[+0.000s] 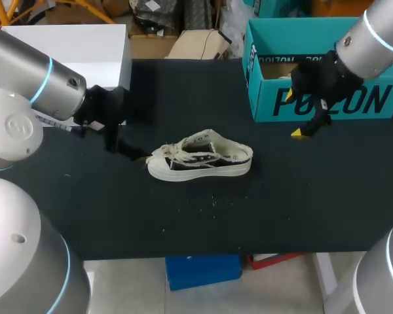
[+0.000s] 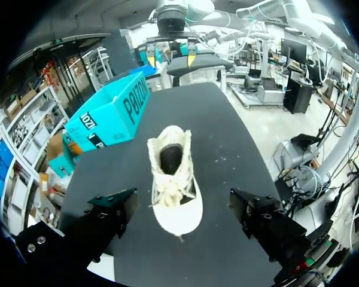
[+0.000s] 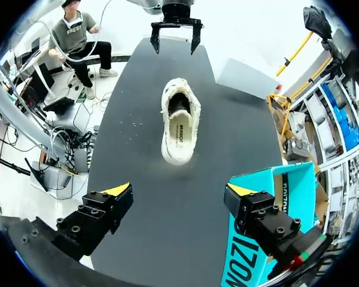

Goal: Take the shoe out of the shoebox, open the shoe tongue, remove and reinsert the insole, then place the shoe into the shoebox

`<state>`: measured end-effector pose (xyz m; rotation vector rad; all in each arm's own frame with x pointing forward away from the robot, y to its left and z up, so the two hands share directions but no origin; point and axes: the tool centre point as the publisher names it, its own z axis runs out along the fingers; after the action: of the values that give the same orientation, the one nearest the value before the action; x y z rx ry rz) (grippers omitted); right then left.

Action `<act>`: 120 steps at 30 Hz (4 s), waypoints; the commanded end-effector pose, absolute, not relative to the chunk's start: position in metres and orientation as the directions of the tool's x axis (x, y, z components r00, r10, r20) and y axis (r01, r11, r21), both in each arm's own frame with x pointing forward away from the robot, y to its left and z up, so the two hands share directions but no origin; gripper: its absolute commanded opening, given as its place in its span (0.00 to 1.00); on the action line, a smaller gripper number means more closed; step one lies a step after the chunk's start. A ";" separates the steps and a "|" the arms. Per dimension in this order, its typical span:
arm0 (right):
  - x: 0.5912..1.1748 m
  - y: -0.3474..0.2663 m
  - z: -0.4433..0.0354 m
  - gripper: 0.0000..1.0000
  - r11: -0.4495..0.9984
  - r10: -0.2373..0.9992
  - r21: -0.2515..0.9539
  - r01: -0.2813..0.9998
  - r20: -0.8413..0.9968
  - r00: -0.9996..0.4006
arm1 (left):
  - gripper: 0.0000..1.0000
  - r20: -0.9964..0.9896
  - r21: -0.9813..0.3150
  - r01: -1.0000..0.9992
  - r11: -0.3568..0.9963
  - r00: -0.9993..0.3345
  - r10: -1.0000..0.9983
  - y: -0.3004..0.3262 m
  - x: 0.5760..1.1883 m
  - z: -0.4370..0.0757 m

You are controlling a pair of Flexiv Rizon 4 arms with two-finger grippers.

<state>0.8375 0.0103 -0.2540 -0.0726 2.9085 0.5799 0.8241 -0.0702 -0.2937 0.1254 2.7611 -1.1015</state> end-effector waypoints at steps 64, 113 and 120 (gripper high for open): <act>0.859 0.125 -0.424 1.00 0.628 -0.045 0.774 -0.081 -0.068 -0.997 | 1.00 -0.189 -0.675 0.141 0.724 -0.982 0.014 -0.071 0.824 -0.295; 0.868 0.131 -0.445 0.00 0.541 -0.051 0.840 -0.035 -0.009 -0.999 | 1.00 -0.189 -0.675 0.141 0.724 -0.982 0.014 -0.071 0.824 -0.295; 0.868 0.131 -0.445 0.00 0.541 -0.051 0.840 -0.035 -0.009 -0.999 | 1.00 -0.136 -0.614 -0.055 0.787 -0.975 -0.174 -0.092 0.823 -0.290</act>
<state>0.8663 0.1302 -0.4415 -0.0790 2.7719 1.5102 0.8284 -0.0697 -0.2941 -0.0241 2.7765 -1.0849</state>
